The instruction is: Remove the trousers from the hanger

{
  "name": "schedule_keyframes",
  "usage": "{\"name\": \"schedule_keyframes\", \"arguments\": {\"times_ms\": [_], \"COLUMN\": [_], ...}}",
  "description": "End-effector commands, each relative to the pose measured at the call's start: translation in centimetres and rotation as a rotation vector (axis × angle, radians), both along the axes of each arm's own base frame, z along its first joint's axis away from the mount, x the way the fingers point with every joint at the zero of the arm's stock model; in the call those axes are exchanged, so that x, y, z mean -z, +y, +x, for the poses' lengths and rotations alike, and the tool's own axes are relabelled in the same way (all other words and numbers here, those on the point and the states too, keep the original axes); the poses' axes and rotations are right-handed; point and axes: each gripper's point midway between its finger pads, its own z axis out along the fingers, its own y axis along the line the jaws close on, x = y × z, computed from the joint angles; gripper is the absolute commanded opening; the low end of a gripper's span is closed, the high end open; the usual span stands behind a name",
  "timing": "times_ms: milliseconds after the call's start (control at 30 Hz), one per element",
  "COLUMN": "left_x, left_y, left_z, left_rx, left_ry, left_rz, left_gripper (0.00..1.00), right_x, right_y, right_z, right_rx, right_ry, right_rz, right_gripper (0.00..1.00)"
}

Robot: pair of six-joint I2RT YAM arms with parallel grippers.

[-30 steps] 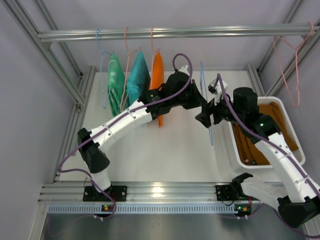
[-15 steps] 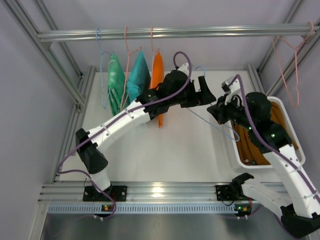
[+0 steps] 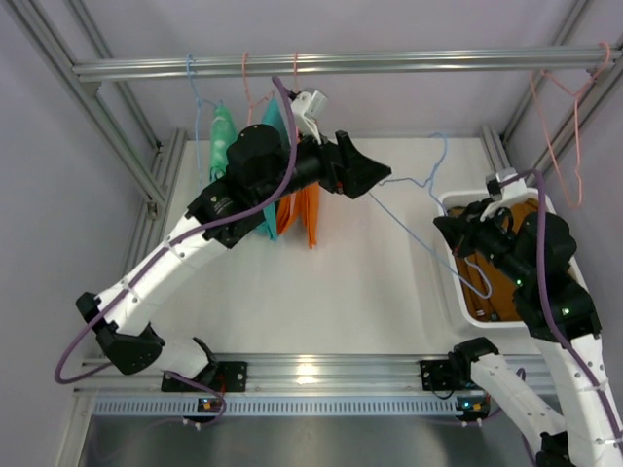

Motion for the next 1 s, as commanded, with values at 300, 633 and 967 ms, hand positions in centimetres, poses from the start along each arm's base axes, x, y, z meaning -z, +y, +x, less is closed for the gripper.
{"name": "schedule_keyframes", "arguments": {"times_ms": [300,633,967], "left_x": [-0.4,-0.8,0.5], "left_y": [2.5,4.3,6.3], "left_z": [2.8,3.4,5.0], "left_rx": [-0.013,-0.061,-0.131], "left_ry": [-0.058,-0.076,-0.024], "left_rz": [0.117,0.1,0.091], "left_gripper": [0.99,0.99,0.99], "right_x": [-9.4,-14.0,-13.3], "right_y": [-7.6,-10.2,-14.7], "right_z": [1.0,7.7,13.4], "right_rx": [0.349,0.347,0.302], "right_ry": [-0.273,-0.312,-0.316], "right_rz": [-0.211,-0.264,-0.294], "right_gripper": [0.0,0.0,0.0]}}
